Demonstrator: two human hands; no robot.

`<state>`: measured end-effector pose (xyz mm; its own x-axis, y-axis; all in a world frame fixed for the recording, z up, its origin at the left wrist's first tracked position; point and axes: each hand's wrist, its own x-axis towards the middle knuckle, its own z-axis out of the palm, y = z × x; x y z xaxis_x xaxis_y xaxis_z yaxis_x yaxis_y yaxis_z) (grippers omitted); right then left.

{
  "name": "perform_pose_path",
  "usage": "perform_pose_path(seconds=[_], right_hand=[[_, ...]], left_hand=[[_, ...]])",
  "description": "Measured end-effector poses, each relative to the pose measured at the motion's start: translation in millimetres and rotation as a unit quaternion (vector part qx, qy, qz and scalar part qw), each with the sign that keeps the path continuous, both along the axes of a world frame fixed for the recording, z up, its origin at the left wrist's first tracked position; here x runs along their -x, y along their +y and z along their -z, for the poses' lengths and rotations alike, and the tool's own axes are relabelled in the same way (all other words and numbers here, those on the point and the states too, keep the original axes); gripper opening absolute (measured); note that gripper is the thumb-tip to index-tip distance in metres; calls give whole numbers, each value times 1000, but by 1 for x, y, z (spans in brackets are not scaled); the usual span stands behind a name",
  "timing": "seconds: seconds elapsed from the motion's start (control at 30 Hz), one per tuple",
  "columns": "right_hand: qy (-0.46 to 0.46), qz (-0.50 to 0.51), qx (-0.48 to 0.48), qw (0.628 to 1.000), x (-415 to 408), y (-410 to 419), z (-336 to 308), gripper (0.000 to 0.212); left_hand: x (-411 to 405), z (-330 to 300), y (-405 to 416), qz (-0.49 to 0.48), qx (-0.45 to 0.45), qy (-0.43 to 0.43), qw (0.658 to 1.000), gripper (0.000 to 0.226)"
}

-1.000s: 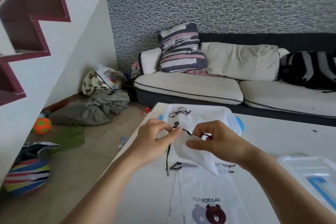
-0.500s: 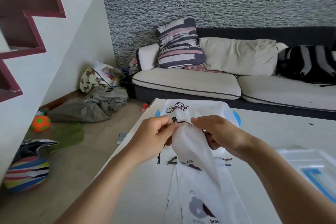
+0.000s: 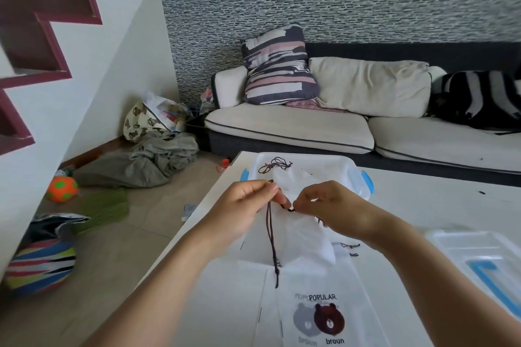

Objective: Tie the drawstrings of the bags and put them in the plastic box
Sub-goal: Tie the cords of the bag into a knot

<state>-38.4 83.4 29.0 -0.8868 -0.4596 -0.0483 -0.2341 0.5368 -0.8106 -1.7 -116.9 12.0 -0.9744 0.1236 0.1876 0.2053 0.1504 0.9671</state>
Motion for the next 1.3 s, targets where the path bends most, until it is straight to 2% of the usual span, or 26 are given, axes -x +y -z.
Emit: perform_pose_path(seconds=[0.1, 0.33, 0.5, 0.73, 0.8, 1.03, 1.1, 1.17, 1.3], right_hand=[[-17, 20, 23, 999, 0, 3, -3, 23], [107, 44, -55, 992, -5, -7, -3, 31], [158, 33, 1, 987, -8, -15, 0, 34], [101, -13, 125, 987, -9, -8, -8, 8], [83, -42, 146, 985, -11, -5, -11, 9], [135, 2, 125, 983, -16, -6, -14, 4], [103, 33, 164, 981, -14, -6, -11, 5], [31, 65, 213, 974, -10, -7, -8, 10], [-74, 83, 264, 958, -8, -14, -6, 16]], left_hand=[[-1, -1, -3, 25, -9, -3, 1000, 31], [-4, -2, 8, -11, 44, -13, 999, 31], [0, 1, 11, -31, 32, -3, 999, 34], [-2, -1, 10, -51, 38, 2, 998, 36], [-3, -3, 10, -53, 46, 6, 998, 38], [-2, -1, 6, -18, 81, 8, 997, 43], [-3, -2, 5, 16, 58, -6, 998, 36], [-3, -2, 5, 38, 31, -13, 999, 31], [0, -1, 7, 39, 3, -31, 999, 27]])
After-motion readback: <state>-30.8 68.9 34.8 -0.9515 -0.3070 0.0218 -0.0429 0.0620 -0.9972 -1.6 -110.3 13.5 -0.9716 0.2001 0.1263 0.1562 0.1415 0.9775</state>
